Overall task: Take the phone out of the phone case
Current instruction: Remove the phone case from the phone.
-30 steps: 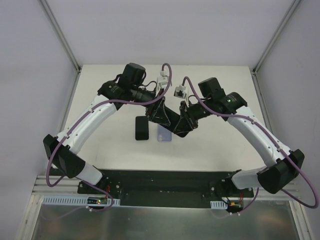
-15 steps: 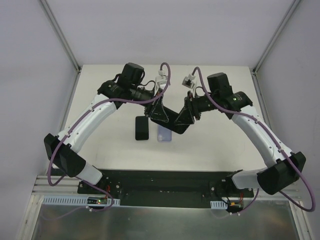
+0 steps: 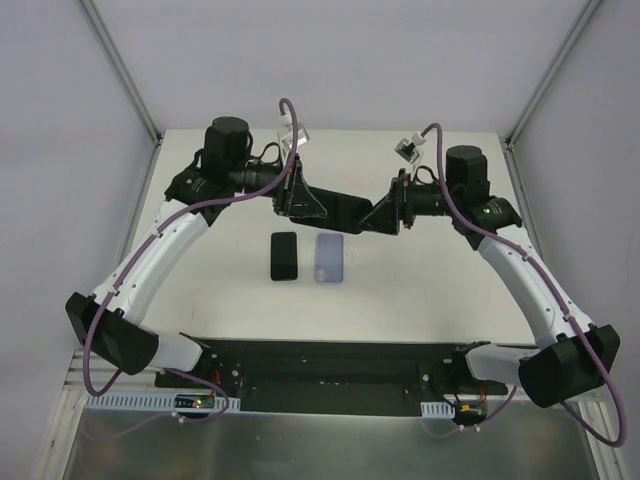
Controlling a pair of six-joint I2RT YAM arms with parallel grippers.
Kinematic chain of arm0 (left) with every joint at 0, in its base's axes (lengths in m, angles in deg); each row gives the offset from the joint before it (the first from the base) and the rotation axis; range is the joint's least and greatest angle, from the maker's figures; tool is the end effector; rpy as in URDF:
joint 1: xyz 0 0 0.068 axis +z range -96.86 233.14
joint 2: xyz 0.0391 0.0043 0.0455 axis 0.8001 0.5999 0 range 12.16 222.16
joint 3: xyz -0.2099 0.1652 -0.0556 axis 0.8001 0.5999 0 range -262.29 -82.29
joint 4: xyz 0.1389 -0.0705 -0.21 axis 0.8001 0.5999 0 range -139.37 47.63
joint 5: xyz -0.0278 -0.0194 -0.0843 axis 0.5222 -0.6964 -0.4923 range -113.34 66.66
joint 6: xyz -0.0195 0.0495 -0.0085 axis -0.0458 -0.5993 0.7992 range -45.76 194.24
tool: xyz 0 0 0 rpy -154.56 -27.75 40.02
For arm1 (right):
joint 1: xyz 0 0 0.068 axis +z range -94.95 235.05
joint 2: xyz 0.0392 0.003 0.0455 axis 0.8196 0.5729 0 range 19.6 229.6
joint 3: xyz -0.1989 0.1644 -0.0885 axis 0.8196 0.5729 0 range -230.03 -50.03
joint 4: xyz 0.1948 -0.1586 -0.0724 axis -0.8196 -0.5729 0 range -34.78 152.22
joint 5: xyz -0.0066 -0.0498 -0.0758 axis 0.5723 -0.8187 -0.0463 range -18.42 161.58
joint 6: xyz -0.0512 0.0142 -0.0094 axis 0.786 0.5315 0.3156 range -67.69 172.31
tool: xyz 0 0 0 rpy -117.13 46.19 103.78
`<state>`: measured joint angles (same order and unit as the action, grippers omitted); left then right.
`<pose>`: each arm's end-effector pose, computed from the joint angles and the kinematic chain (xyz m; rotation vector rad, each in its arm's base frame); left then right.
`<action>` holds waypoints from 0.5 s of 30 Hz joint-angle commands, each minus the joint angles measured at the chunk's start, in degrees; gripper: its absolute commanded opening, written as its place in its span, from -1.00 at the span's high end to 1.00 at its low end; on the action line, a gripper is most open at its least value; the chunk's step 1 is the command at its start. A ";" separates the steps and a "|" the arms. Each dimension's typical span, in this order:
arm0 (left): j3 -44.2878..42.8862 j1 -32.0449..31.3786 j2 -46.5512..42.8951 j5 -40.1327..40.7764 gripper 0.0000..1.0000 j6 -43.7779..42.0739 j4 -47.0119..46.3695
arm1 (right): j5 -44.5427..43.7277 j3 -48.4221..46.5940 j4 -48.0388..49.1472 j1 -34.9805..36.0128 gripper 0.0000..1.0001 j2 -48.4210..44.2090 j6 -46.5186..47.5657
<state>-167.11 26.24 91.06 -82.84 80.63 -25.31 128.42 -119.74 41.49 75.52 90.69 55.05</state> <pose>0.2484 -0.1604 0.4290 1.0547 1.6393 -1.3602 0.2402 0.1214 0.3821 -1.0185 1.6541 1.1652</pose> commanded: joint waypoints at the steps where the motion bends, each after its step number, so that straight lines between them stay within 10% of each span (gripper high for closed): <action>1: 1.40 0.18 -2.25 0.00 1.00 9.68 -12.44 | 3.80 0.02 9.82 -0.25 -0.40 -0.52 -7.39; 15: 7.91 0.18 -1.72 1.06 1.00 21.82 -27.65 | 8.02 3.00 20.47 0.01 0.00 2.30 -15.66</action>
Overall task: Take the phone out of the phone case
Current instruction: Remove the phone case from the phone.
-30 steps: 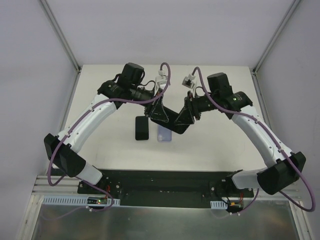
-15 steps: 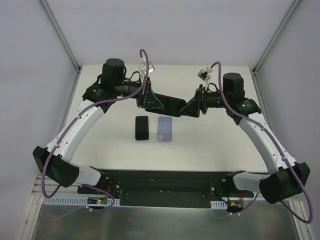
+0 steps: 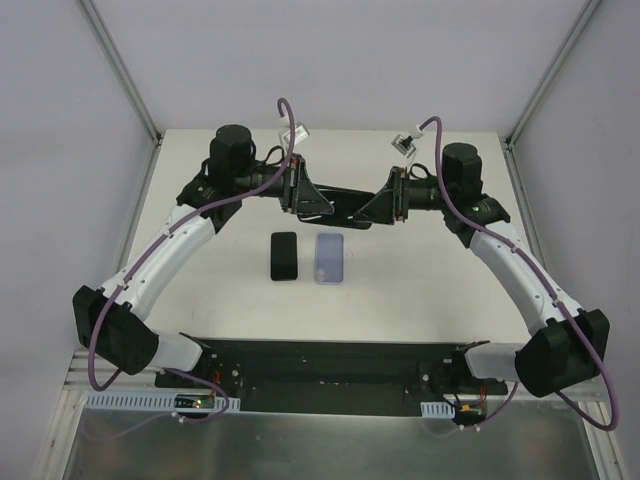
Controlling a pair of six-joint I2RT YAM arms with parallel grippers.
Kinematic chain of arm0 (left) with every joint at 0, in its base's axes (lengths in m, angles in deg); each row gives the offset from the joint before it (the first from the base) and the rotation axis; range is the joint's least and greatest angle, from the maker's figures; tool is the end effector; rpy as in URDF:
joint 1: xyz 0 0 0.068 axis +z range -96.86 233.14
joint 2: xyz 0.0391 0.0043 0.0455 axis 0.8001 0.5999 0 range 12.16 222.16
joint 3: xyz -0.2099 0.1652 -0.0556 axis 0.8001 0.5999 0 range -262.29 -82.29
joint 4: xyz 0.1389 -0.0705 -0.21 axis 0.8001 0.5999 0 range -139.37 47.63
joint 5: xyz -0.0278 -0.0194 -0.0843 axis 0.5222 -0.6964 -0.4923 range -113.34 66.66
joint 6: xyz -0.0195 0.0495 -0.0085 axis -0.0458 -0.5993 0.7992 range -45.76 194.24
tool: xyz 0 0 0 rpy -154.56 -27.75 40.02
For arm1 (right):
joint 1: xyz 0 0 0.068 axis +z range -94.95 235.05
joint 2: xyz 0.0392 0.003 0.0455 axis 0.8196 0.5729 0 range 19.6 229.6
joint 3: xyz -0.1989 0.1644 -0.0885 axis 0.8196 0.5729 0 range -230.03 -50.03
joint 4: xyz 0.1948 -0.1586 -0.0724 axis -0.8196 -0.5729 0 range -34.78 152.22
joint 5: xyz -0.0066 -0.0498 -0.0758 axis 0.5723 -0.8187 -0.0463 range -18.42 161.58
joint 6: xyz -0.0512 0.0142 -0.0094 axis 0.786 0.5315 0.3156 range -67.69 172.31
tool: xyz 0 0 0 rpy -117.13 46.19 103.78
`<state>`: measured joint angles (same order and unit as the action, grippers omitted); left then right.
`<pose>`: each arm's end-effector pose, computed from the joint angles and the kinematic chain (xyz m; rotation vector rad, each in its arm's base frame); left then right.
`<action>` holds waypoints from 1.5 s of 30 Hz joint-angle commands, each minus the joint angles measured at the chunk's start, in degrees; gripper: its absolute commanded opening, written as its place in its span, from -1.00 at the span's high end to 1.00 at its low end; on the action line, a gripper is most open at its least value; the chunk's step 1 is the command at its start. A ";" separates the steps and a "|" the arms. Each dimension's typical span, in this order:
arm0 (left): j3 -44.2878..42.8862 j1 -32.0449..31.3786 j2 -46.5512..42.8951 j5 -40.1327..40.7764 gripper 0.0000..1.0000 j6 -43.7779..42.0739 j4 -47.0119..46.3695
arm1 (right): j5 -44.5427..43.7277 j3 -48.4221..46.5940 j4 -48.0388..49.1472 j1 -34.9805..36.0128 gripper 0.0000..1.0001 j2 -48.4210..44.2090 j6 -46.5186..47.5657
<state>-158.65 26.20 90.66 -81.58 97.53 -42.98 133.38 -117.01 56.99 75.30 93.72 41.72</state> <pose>0.2592 -0.1656 0.4094 0.8727 1.6796 -1.4848 0.2585 0.1288 0.3770 -0.9487 1.6078 1.3302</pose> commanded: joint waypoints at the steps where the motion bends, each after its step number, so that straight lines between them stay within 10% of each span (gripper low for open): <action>1: -0.46 0.22 -1.24 -0.12 1.00 5.45 -10.52 | 3.15 0.27 5.06 0.23 0.02 -0.74 -2.33; 6: 1.12 0.22 -1.15 -0.73 1.00 5.11 -11.76 | 4.47 -0.43 4.97 0.23 0.97 -0.48 -2.51; 9: 2.52 0.22 -1.68 -2.48 0.94 1.95 -9.39 | 5.08 -1.92 0.52 0.40 1.00 -1.00 2.39; 14: 0.95 0.22 -2.12 -6.62 -0.25 -11.83 5.44 | 2.37 -8.51 -21.27 2.15 1.00 -1.44 23.30; 19: -3.53 0.22 -0.81 -8.47 -0.85 -25.63 19.24 | -0.19 -12.20 -32.10 5.32 1.00 -0.74 32.63; 28: -9.51 -6.10 2.80 -2.15 -0.79 -47.80 39.13 | -8.09 -20.82 -49.08 10.95 1.00 2.86 47.50; 45: -6.96 -7.69 3.06 -0.82 -0.35 -50.09 39.40 | -9.42 -19.86 -45.92 11.04 1.00 0.93 46.28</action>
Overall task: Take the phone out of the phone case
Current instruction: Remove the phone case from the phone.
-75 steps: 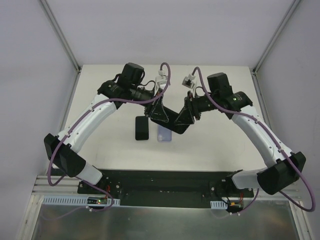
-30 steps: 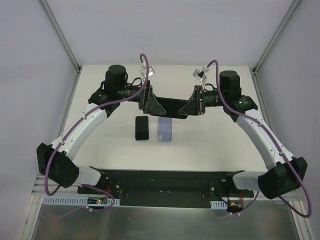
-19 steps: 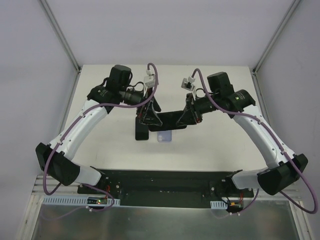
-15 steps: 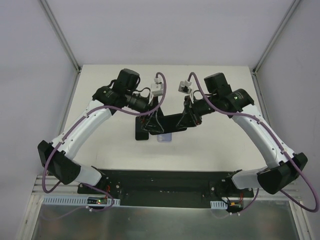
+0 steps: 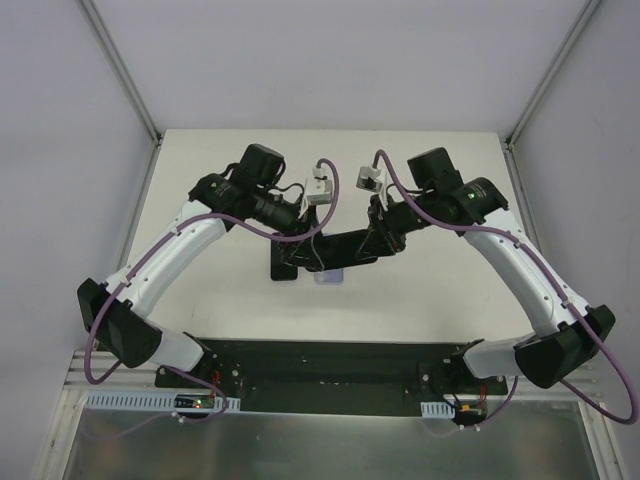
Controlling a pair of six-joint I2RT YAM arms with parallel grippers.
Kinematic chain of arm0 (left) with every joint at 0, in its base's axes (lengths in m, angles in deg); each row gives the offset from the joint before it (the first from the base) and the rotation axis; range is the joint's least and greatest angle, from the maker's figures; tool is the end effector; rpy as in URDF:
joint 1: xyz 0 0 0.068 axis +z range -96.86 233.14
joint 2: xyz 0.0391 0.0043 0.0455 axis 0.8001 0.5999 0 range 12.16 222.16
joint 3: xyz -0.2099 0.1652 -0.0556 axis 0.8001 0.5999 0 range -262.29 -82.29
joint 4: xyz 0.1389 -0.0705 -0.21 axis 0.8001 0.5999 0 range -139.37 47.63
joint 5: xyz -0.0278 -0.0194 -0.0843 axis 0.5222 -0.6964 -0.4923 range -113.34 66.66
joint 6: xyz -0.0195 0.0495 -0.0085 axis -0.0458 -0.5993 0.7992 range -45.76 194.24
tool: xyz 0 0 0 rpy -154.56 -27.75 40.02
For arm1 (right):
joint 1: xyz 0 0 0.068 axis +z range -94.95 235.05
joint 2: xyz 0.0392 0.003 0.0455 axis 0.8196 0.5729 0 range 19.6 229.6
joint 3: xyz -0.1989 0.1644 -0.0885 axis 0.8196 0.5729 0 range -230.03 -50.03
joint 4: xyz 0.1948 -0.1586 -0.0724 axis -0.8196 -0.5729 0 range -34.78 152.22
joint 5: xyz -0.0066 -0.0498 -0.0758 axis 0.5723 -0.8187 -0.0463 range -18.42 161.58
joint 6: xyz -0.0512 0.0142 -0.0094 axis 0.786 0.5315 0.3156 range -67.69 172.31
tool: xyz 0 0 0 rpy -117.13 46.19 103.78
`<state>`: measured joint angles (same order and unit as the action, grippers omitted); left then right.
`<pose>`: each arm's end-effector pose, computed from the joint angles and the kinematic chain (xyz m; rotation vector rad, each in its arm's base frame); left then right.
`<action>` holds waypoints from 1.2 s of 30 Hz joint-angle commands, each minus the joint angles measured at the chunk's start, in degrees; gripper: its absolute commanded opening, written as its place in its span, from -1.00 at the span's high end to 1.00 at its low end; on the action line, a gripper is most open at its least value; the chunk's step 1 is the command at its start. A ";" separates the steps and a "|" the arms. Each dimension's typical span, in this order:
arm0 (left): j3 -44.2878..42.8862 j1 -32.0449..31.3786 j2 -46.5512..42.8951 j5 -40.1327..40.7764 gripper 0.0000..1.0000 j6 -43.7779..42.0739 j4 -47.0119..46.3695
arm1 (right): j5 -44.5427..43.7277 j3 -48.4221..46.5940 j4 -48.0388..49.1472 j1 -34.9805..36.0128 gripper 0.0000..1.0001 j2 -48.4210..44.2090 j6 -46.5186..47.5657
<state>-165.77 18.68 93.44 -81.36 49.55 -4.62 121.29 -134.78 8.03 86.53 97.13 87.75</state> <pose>0.2228 -0.1895 0.3811 1.4899 1.5825 -1.2459 0.2117 0.1614 0.3906 -1.5419 1.6071 0.9845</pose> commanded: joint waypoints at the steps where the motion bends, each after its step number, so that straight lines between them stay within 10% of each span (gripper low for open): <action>1: 0.16 -0.08 0.29 -1.22 -0.32 -2.29 1.04 | 3.19 -2.00 3.48 -0.54 1.00 -2.83 -0.02; 16: -1.07 0.80 2.74 -4.38 0.21 -1.77 0.86 | 6.45 1.69 9.37 -2.66 1.00 -4.77 -4.41; 22: -1.07 0.53 3.80 -5.35 1.00 -1.42 0.86 | 6.45 1.69 9.89 -2.57 1.00 -4.85 -5.12; 26: -1.07 0.44 3.80 -5.79 1.00 -1.07 0.78 | 6.36 3.01 13.23 -3.01 0.97 -5.38 -8.62; 32: -1.16 0.44 1.26 -1.66 1.00 -1.77 0.69 | 8.90 7.66 24.37 -6.69 0.06 -6.52 -21.53; 36: 0.16 0.36 -0.94 -0.78 1.00 -0.89 -1.15 | 12.94 11.09 34.14 -9.95 -0.04 -6.61 -31.38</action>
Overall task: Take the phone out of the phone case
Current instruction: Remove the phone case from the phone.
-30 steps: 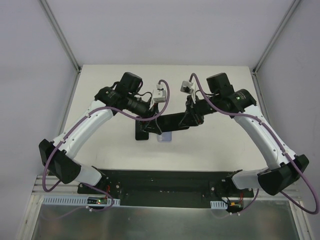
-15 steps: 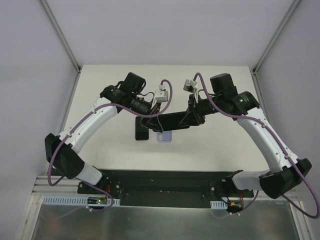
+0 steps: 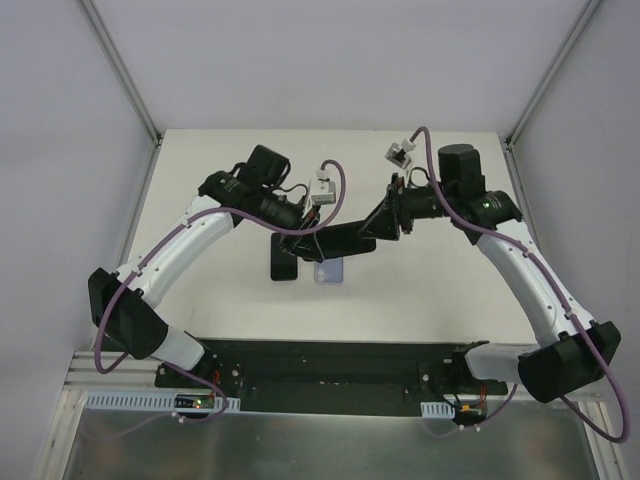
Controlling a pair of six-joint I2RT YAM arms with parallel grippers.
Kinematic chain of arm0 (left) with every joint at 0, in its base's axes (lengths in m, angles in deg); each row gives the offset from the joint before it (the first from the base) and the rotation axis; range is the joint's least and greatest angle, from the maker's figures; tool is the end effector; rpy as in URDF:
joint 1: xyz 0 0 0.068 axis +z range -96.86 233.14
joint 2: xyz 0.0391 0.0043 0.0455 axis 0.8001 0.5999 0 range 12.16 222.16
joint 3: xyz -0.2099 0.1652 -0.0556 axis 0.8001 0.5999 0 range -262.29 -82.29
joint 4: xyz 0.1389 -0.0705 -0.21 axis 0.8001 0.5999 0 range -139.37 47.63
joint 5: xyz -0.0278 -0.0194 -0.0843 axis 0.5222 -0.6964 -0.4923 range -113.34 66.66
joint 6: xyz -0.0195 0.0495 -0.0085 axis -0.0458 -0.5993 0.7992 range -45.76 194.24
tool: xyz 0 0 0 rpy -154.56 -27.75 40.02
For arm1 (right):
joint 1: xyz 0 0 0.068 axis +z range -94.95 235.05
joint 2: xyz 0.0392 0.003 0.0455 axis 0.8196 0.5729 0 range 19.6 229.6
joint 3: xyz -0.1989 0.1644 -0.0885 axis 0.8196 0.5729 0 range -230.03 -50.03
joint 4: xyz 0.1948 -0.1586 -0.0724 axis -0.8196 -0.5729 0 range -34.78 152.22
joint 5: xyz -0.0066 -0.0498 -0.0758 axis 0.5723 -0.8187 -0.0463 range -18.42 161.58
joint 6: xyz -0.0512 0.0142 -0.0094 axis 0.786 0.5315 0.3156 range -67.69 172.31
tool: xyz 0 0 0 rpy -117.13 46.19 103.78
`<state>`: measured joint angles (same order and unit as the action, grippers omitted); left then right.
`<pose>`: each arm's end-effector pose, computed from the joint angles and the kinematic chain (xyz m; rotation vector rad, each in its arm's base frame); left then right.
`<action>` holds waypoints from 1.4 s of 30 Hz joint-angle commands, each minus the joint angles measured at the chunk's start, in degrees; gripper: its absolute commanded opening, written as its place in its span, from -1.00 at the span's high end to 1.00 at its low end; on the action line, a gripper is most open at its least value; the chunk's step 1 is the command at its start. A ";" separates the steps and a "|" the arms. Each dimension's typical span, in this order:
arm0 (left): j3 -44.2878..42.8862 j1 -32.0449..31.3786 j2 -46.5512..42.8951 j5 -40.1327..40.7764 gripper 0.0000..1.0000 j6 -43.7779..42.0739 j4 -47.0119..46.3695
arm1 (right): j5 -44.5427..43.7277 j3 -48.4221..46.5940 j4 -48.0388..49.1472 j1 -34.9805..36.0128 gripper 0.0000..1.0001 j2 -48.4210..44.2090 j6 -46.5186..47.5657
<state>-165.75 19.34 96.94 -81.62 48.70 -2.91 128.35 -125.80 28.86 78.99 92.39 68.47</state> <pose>0.2363 -0.1946 0.3622 1.4892 1.6645 -1.2749 0.2294 0.1344 0.3910 -1.2192 1.6029 1.1119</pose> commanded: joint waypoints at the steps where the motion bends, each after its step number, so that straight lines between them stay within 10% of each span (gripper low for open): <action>1: 0.49 -0.30 -4.79 -0.52 1.00 0.49 -3.47 | 6.41 2.46 14.02 -2.50 -0.04 -1.78 -12.73; 12: 3.13 -1.26 -5.85 0.36 1.00 3.66 -7.61 | 11.25 5.45 22.90 -3.12 0.21 -0.46 -21.52; 17: 2.87 -2.14 -5.58 1.32 1.00 4.18 -8.48 | 12.48 6.42 25.63 -3.20 1.00 0.24 -24.24; 42: -1.09 -8.30 -5.32 17.06 1.00 1.63 -9.37 | 12.40 6.16 39.52 -5.14 1.00 10.00 -45.87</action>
<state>-163.56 14.44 92.35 -64.16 53.88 -7.96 147.41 -117.77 65.97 73.27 100.89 28.74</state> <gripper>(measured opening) 0.179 0.206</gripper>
